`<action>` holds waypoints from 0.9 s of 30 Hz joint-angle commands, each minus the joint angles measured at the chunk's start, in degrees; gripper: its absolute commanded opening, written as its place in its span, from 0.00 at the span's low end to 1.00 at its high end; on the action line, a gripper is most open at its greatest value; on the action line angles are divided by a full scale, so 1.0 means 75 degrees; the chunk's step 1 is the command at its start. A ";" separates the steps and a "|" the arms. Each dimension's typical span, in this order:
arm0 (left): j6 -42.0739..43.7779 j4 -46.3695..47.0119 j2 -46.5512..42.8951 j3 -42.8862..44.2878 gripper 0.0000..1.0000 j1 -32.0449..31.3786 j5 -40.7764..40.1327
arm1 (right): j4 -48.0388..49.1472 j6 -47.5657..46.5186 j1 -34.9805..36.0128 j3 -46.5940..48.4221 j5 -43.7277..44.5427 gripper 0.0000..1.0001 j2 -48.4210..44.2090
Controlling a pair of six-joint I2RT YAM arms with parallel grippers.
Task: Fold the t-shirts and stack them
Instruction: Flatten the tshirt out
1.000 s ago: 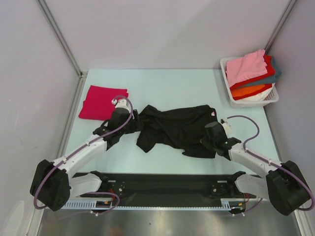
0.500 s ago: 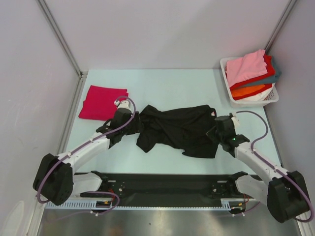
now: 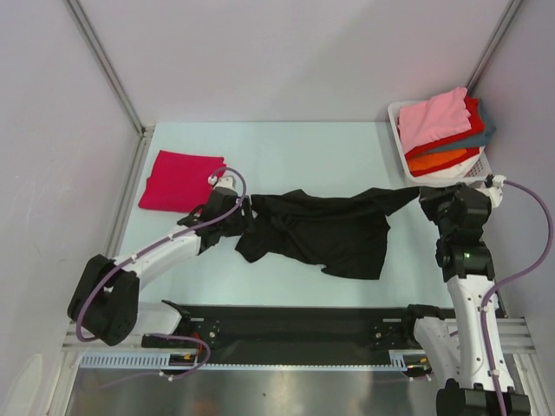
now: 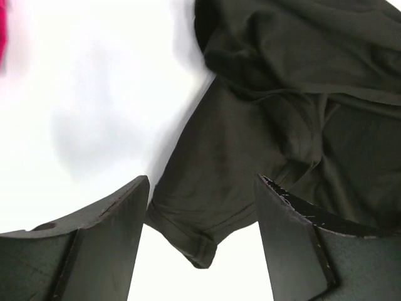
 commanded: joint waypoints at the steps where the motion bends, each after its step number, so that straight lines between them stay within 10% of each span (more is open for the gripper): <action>1: 0.0157 0.0222 0.0229 0.0411 0.73 0.0031 0.0210 | -0.0222 -0.0024 -0.0063 0.0101 -0.0091 0.00 0.0014; 27: -0.0288 0.0081 0.3416 0.3562 0.63 0.0031 0.0023 | 0.0998 0.0680 -0.1212 0.0898 0.0307 0.00 0.1033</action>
